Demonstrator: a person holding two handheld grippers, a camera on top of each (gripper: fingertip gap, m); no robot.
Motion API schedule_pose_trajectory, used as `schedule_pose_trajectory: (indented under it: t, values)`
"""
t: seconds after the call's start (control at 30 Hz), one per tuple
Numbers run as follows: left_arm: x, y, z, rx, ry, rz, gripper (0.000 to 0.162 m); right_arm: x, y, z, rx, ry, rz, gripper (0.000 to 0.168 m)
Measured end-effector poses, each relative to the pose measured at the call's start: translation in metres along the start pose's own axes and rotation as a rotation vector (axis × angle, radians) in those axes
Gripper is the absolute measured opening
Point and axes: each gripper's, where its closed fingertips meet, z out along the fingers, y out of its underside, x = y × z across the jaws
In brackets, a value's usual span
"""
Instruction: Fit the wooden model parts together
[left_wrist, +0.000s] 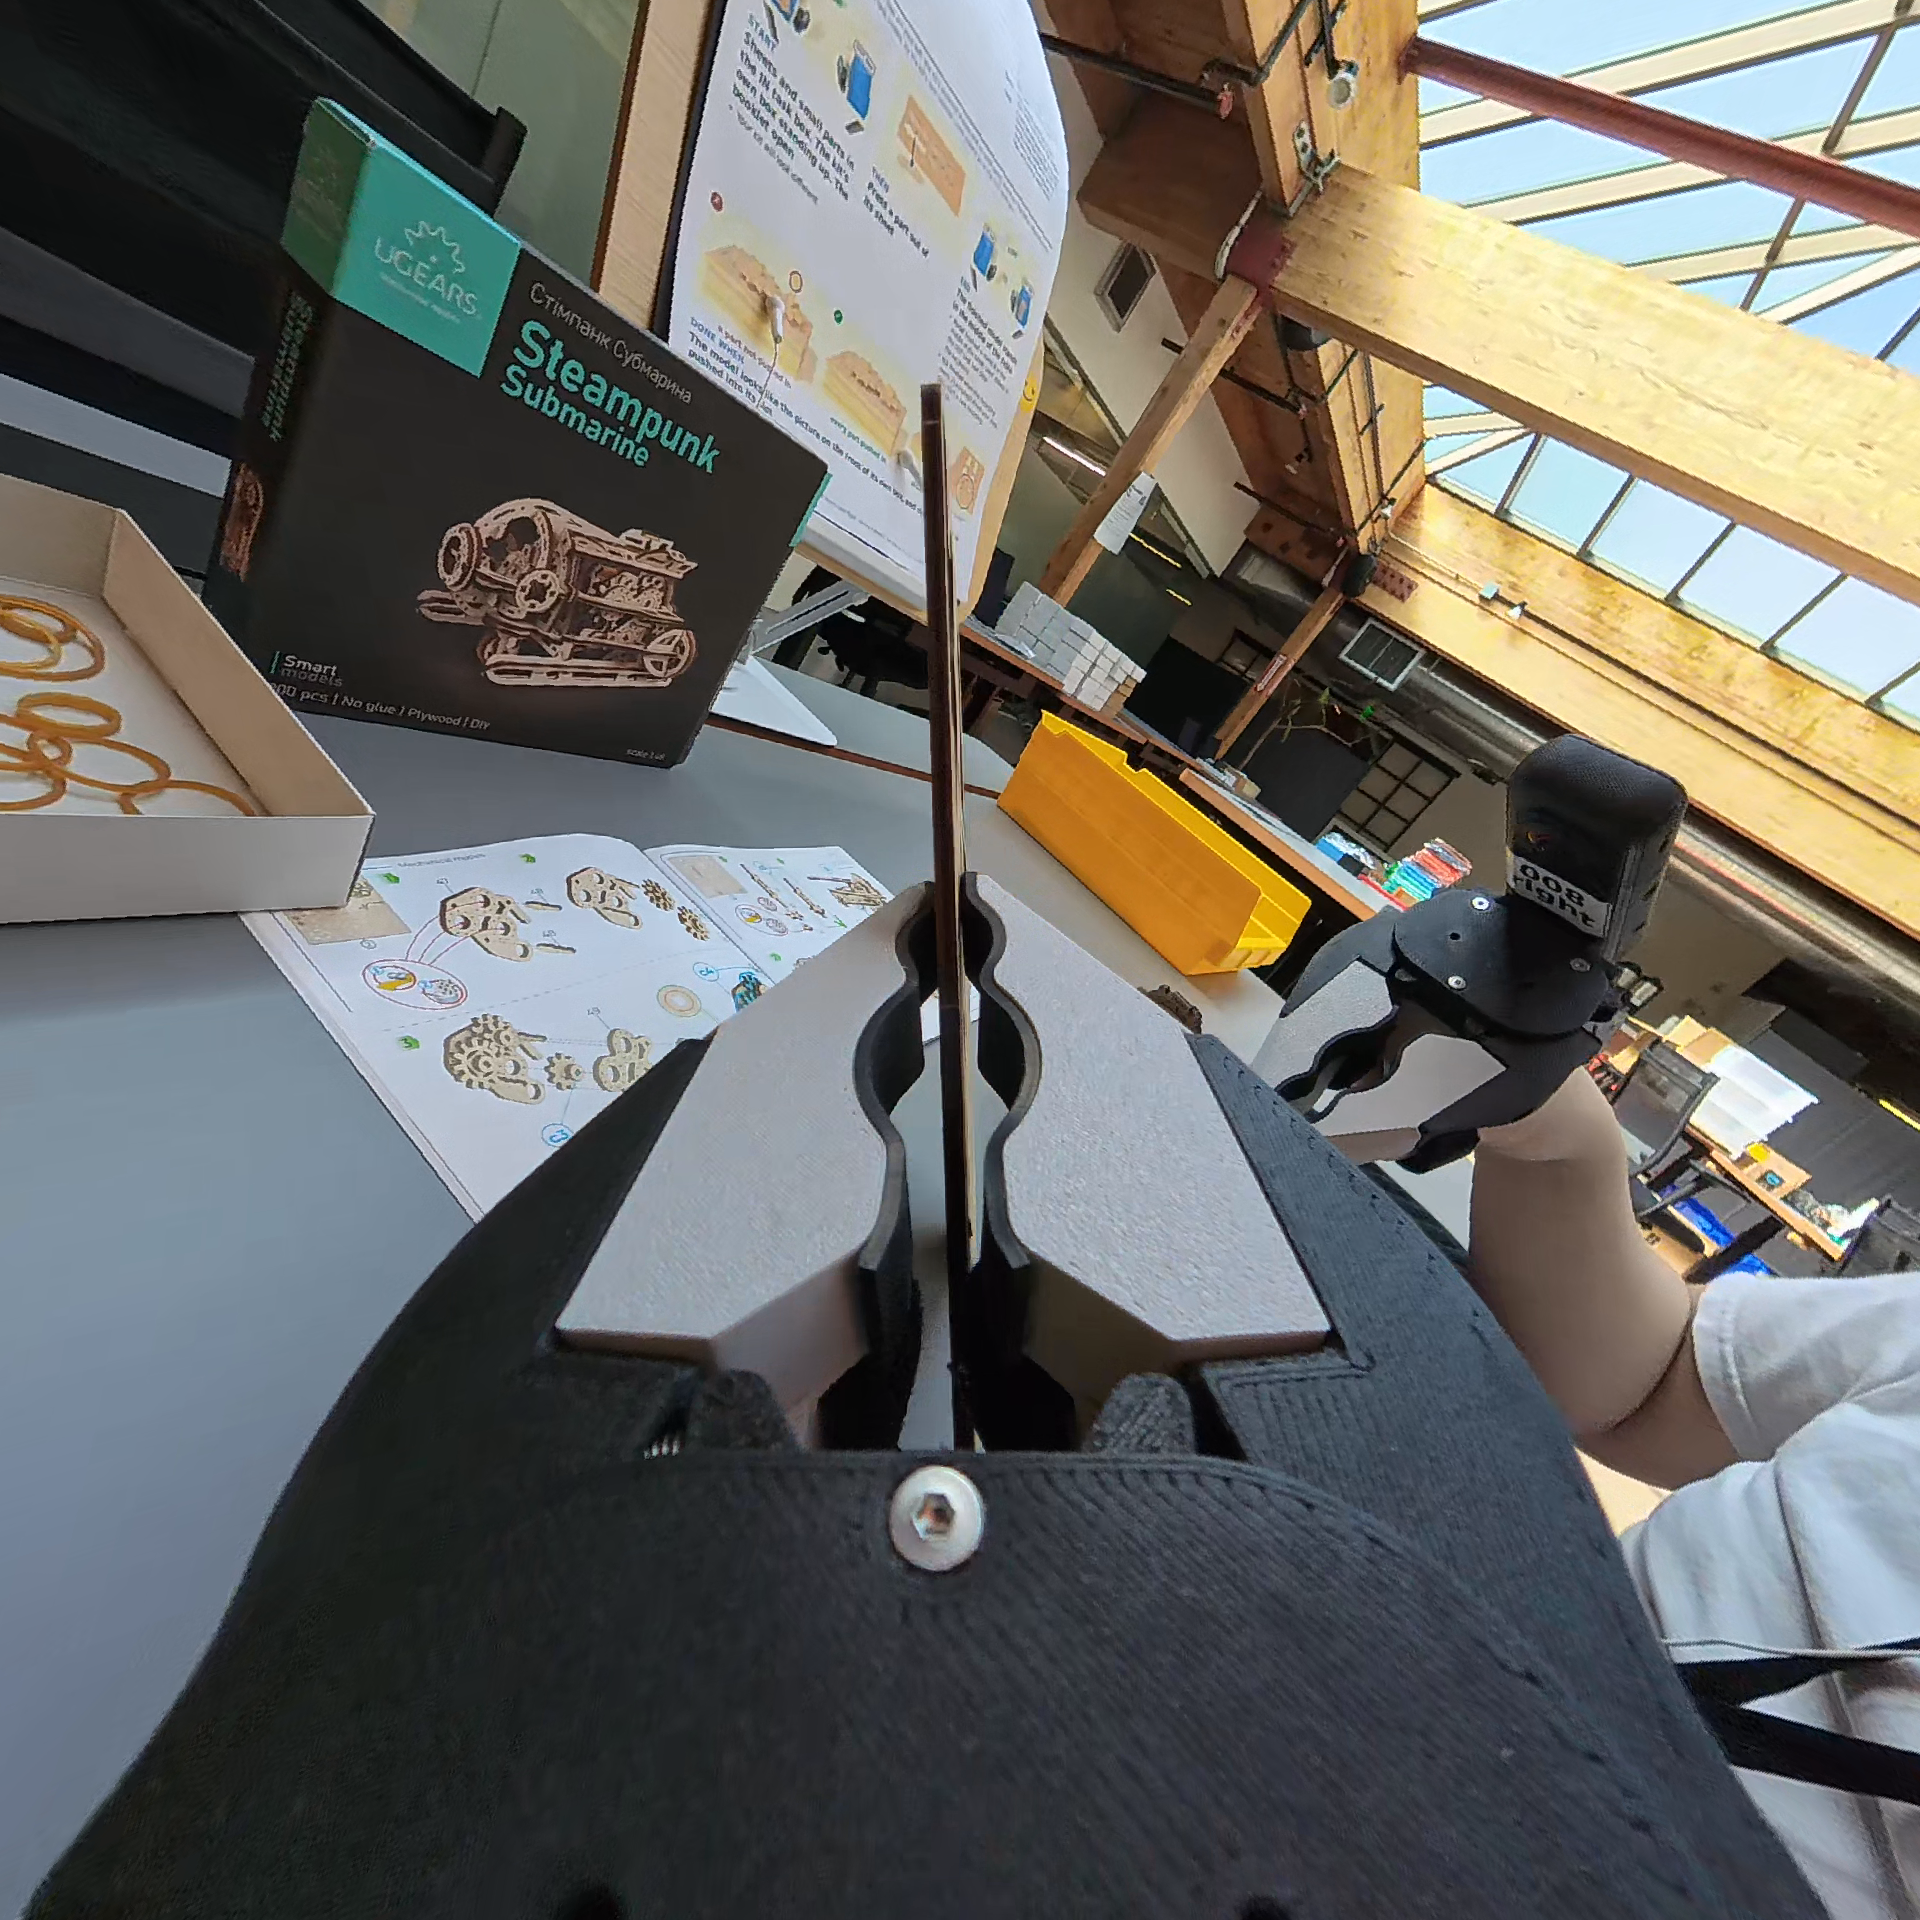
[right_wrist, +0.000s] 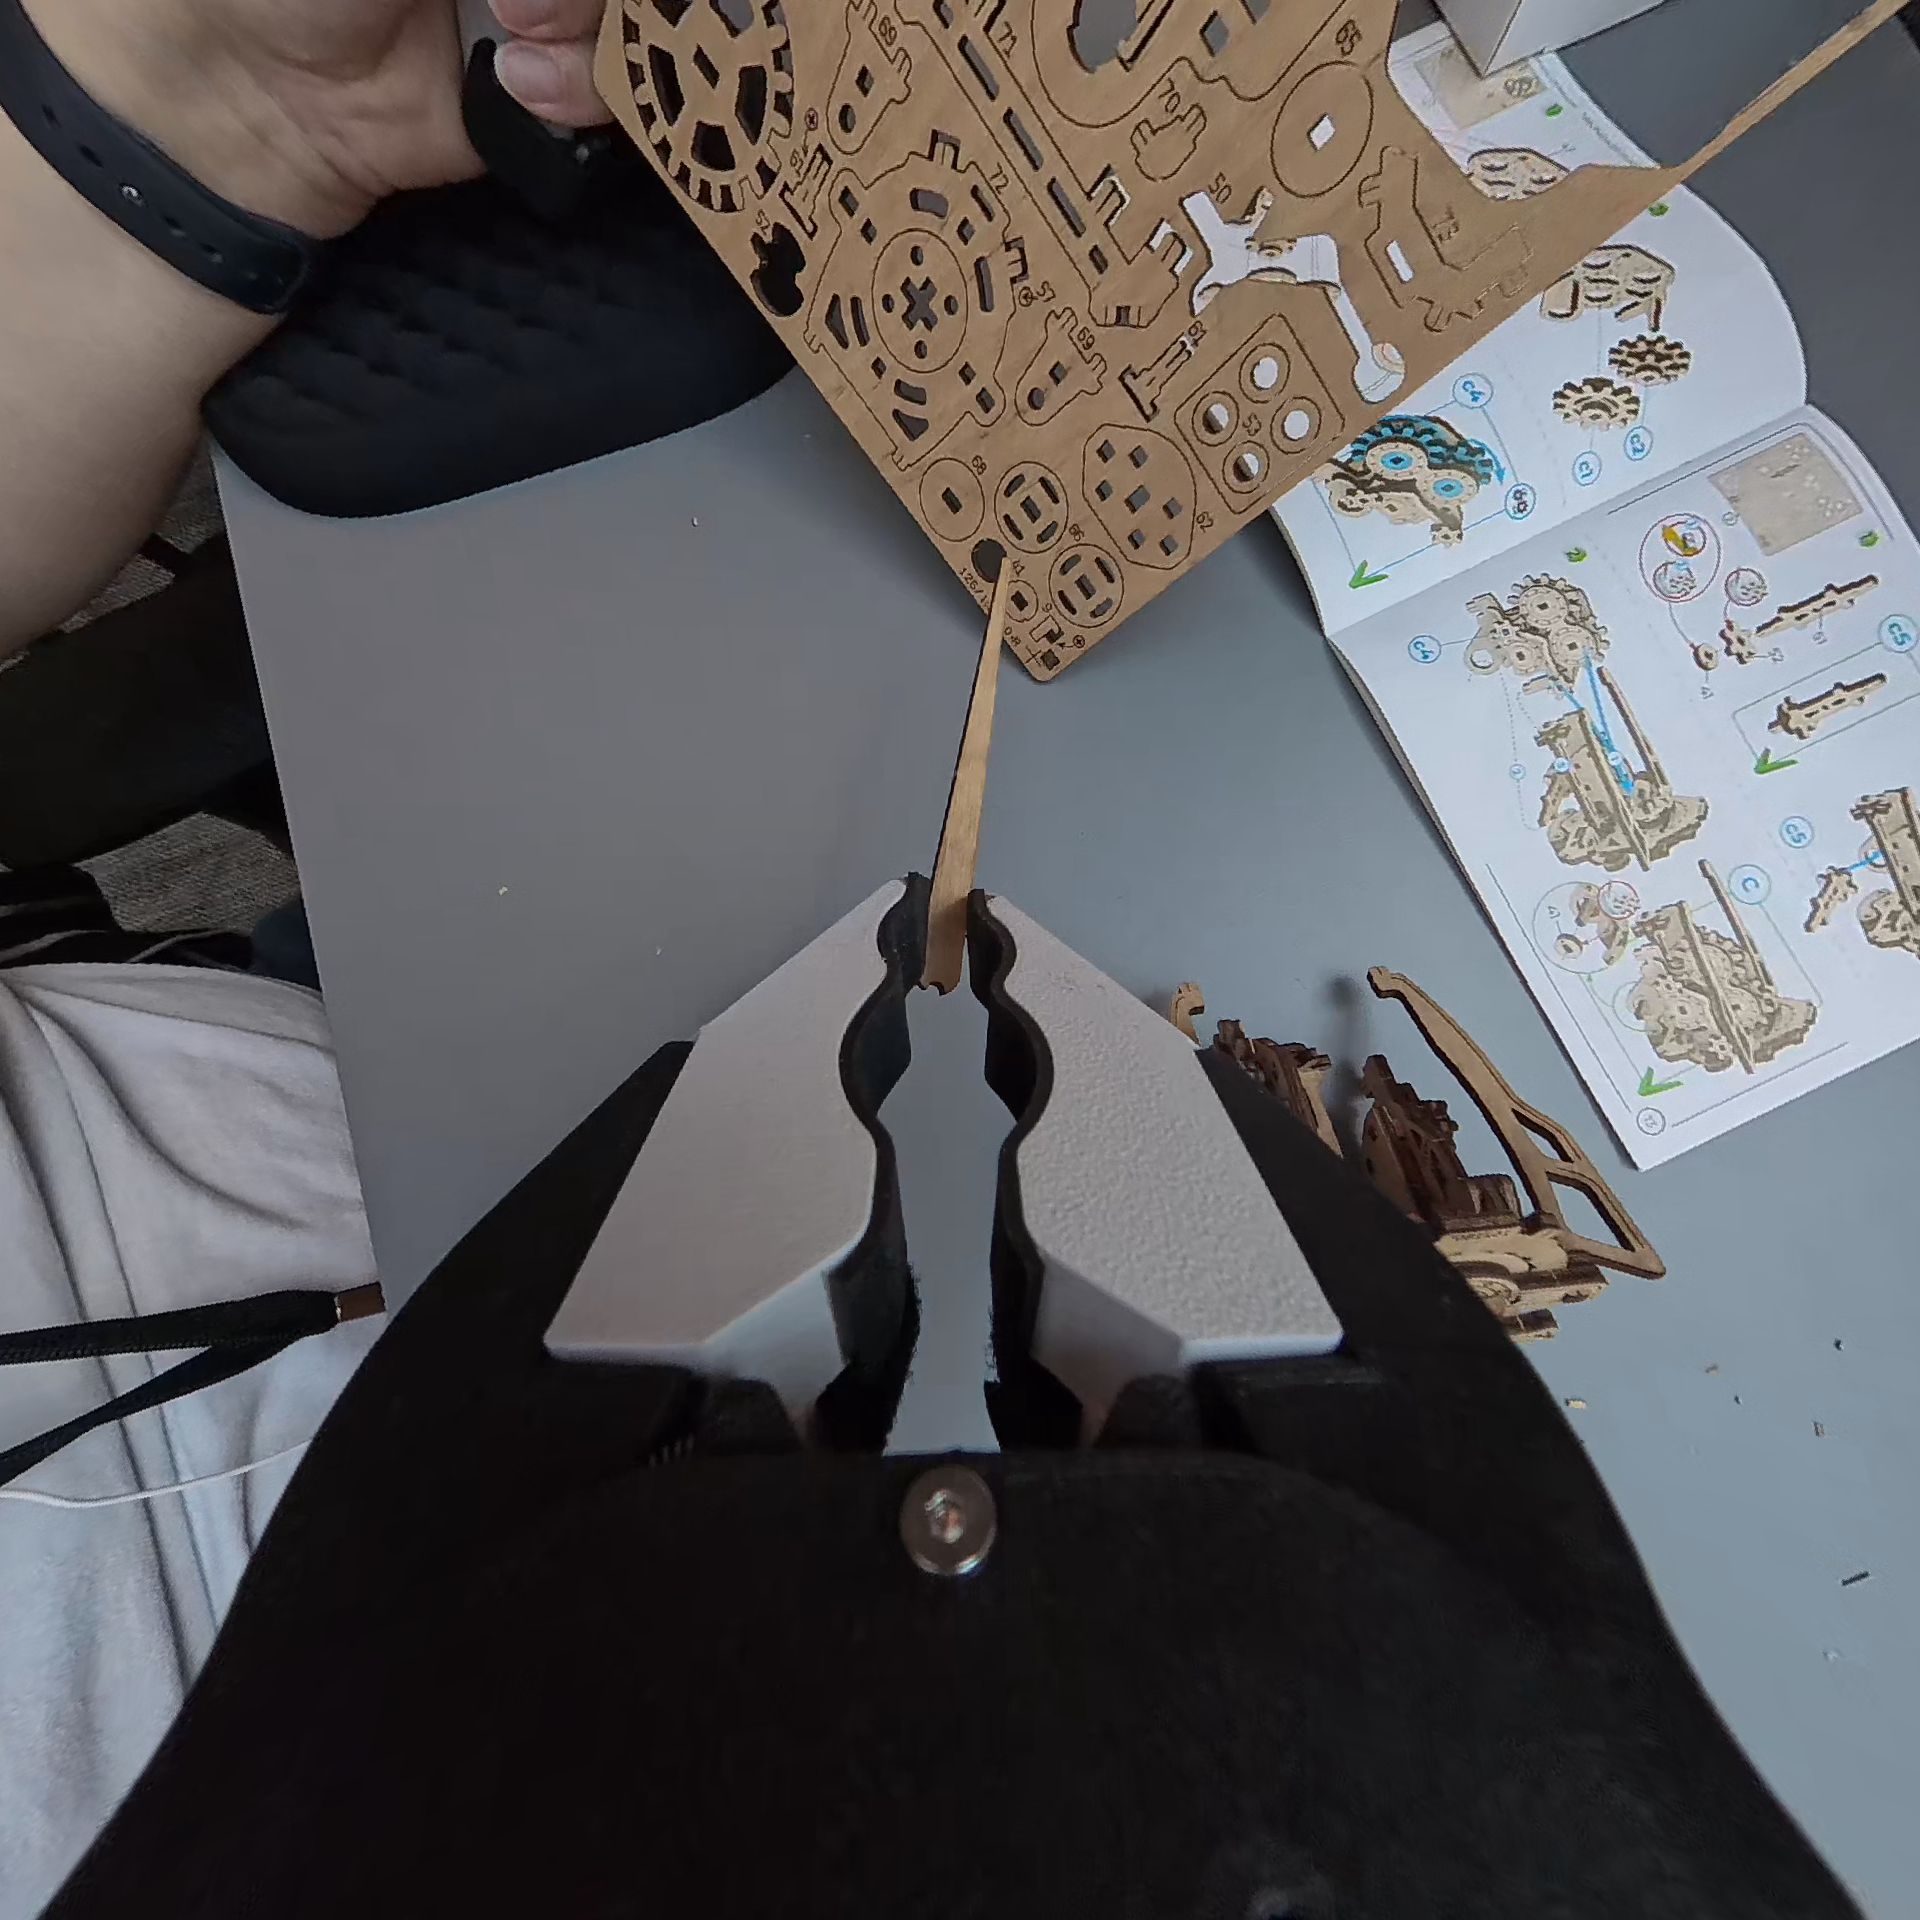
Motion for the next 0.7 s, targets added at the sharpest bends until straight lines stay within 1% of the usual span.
schedule_pose_trajectory:
  t: [0.27,0.7]
  values:
    - [-0.001,0.001,-0.002,0.001,-0.022,0.019,0.001,0.002,0.008,0.010,-0.053,-0.006,0.041,0.006]
    - [0.002,0.000,-0.001,0.002,-0.021,0.039,0.001,0.004,0.009,0.015,-0.054,-0.019,0.054,0.006]
